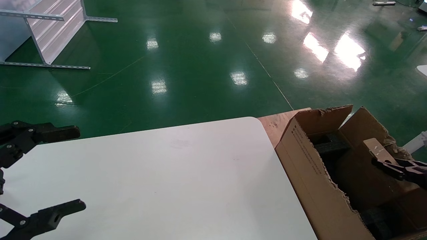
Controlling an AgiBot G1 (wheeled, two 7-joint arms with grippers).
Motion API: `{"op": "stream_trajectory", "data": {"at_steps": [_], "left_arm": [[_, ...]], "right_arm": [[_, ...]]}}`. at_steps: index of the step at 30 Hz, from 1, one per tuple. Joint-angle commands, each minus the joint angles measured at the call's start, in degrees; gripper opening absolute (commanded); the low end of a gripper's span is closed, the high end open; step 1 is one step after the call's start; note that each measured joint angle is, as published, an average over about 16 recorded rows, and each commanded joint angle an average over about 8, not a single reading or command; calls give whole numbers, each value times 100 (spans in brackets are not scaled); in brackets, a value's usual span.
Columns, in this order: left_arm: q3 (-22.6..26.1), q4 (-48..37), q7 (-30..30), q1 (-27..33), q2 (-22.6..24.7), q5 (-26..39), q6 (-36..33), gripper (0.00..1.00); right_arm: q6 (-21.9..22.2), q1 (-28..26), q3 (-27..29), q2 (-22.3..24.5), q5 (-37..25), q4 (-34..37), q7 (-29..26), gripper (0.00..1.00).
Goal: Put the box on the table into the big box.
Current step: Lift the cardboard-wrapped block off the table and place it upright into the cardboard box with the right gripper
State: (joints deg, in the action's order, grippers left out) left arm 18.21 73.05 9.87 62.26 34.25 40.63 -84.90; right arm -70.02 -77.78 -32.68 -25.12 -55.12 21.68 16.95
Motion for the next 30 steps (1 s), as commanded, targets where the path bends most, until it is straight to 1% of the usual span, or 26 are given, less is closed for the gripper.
{"op": "stream_trajectory", "data": {"at_steps": [1,9,10,17,18,30], "left_arm": [[0,0,0,0,0,0,0,100],[2,0,-1,0,-1,-1,1,100],[2,0,-1,0,-1,-1,1,100],[2,-1,-2,0,-1,-2,2,100],[2,-1,-2,0,-2,-2,2,100],[2,-1,-2,-1,-2,-3,3,100]], "right_arm": [[37,32,1,-15,-10,-36,-39,0],[142,142,16,-44,-29,-172,-204,0],[152,155,20,-46,-28,-189,-225,4],[187,218,50,-55,-15,-288,-310,92],[190,223,53,-55,-14,-297,-313,100],[199,230,53,-57,-14,-296,-315,100]]}}
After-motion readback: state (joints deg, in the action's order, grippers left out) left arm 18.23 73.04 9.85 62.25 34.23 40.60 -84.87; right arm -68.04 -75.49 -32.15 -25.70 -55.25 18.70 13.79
